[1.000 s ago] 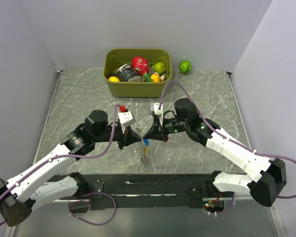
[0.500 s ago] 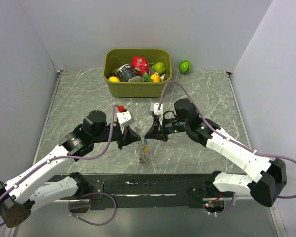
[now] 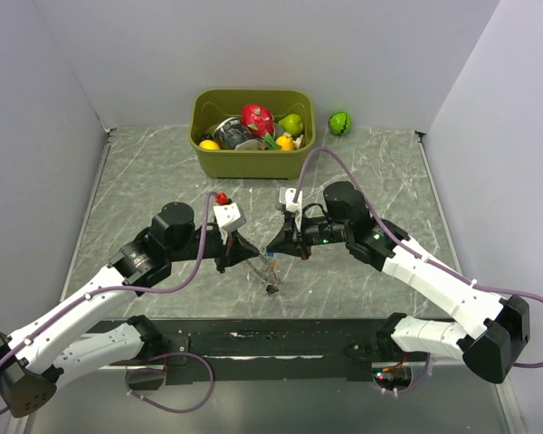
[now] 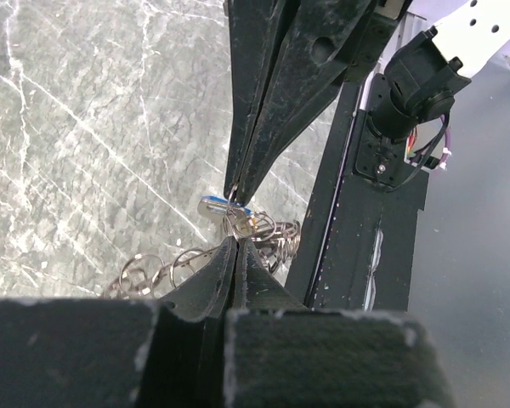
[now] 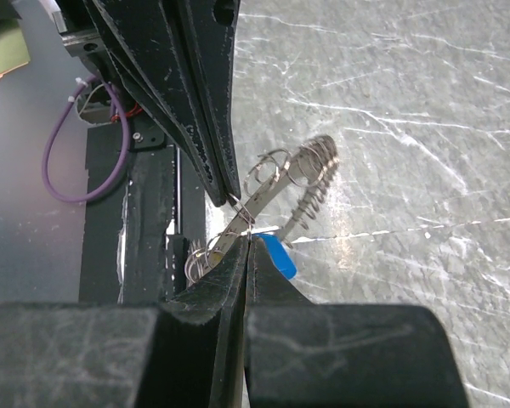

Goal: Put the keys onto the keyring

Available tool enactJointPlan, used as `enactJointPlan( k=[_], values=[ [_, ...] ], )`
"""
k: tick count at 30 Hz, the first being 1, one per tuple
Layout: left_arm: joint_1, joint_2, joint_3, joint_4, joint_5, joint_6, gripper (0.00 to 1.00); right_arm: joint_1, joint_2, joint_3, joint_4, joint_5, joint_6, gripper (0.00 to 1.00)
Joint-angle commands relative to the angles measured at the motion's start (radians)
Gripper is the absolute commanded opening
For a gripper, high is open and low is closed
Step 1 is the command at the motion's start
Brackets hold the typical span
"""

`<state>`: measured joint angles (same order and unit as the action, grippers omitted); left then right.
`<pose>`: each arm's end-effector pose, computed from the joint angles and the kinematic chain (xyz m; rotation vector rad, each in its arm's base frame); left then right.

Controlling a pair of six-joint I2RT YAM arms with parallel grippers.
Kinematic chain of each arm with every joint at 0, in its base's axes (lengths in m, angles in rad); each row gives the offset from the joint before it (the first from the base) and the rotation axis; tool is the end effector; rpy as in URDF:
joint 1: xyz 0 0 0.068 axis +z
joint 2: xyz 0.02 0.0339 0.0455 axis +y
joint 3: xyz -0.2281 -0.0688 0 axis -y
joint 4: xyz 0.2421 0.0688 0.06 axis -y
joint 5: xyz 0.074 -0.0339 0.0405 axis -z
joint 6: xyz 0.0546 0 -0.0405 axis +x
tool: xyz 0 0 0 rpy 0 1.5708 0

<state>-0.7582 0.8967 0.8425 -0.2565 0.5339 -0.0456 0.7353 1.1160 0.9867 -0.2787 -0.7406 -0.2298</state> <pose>0.1536 -0.1837 0.3015 1.0372 1.6798 -1.0395 0.1774 0.2101 0.3013 -1.3474 1.4985 1.0548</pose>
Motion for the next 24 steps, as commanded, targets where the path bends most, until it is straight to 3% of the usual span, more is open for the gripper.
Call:
enactJointPlan(
  k=[1,16,21,22,24],
  values=[
    [-0.007,-0.038,0.056,0.054,0.026,0.0,0.01,0.003,0.011,0.007,0.015,0.02,-0.017,0.0],
    [-0.007,-0.038,0.055,0.082,0.064,0.0,0.01,0.003,0.061,0.024,0.012,0.017,-0.019,0.0],
    [-0.007,-0.038,0.053,0.094,0.072,-0.002,0.01,0.001,0.019,0.006,0.036,0.032,-0.011,0.21],
    [-0.007,-0.036,0.055,0.094,0.074,-0.002,0.01,0.003,0.01,-0.003,0.044,0.038,-0.009,0.34],
    [-0.007,-0.032,0.056,0.091,0.08,0.0,0.01,0.003,-0.024,-0.022,0.056,0.065,-0.005,0.47]
  ],
)
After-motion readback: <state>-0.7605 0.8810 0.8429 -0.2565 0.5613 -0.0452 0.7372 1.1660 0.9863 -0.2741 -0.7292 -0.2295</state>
